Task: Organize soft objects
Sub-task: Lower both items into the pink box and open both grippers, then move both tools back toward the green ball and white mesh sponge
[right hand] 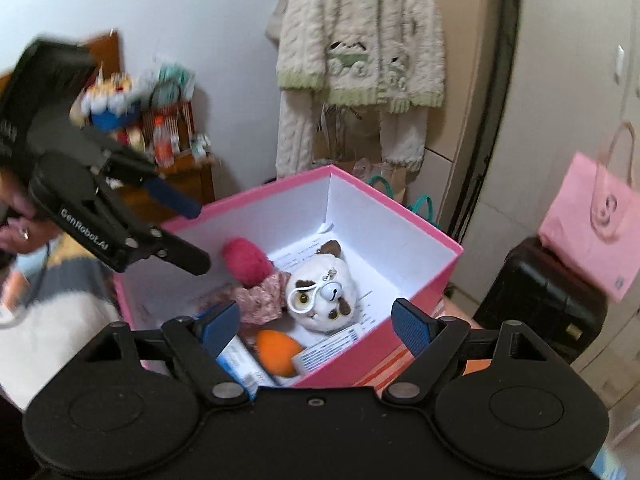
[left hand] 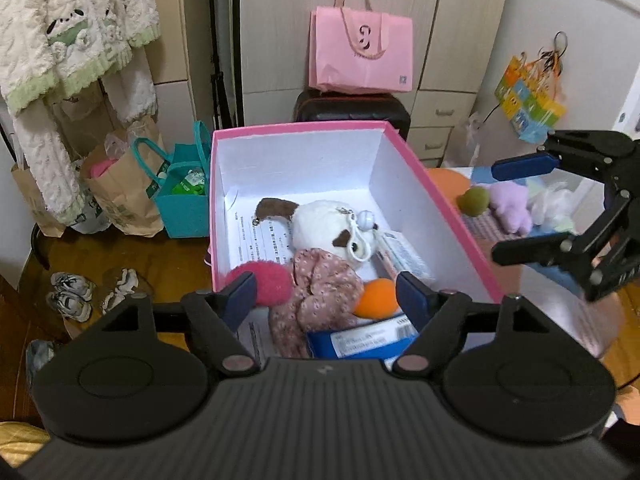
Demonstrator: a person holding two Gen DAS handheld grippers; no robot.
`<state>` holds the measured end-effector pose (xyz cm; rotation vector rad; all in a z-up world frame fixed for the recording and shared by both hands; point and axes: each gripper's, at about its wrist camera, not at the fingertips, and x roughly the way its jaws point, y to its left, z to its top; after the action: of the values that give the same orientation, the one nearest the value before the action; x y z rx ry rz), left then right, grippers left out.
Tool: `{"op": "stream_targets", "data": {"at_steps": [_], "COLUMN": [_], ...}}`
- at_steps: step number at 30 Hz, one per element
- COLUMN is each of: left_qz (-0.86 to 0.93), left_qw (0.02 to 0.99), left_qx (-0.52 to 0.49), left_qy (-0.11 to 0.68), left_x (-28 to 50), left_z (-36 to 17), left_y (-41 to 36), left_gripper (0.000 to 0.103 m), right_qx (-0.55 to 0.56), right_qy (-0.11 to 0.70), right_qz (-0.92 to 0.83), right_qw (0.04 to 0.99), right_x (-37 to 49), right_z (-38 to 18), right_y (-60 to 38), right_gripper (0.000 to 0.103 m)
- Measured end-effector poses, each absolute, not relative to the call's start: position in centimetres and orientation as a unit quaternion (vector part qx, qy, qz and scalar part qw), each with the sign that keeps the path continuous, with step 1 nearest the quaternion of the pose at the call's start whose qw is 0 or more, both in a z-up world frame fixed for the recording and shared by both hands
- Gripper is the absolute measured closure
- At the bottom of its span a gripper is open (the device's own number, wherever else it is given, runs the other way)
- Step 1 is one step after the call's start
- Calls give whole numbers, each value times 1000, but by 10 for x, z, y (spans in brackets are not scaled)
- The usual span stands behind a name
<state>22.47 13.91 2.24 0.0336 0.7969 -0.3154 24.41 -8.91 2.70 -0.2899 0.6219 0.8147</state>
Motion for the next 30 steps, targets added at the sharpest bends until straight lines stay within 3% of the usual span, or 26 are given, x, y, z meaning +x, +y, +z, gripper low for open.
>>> {"op": "stream_targets", "data": {"at_steps": [14,30], "left_qz": [-205,-248], "left_qw": [911,898], "left_qx": [60,119], "left_qy": [353,344], "left_x": [135,82], "left_z": [54,58], "left_y": [107,37], "left_gripper": [11,8], "right_qx": [-115,-114], "right_qy": [299,299], "right_qz": [376,343], "right_qw": [869,883], "right_x": [178,102], "right_z": [44,41], "right_y": [-121,-195], "right_gripper": [16,16]}}
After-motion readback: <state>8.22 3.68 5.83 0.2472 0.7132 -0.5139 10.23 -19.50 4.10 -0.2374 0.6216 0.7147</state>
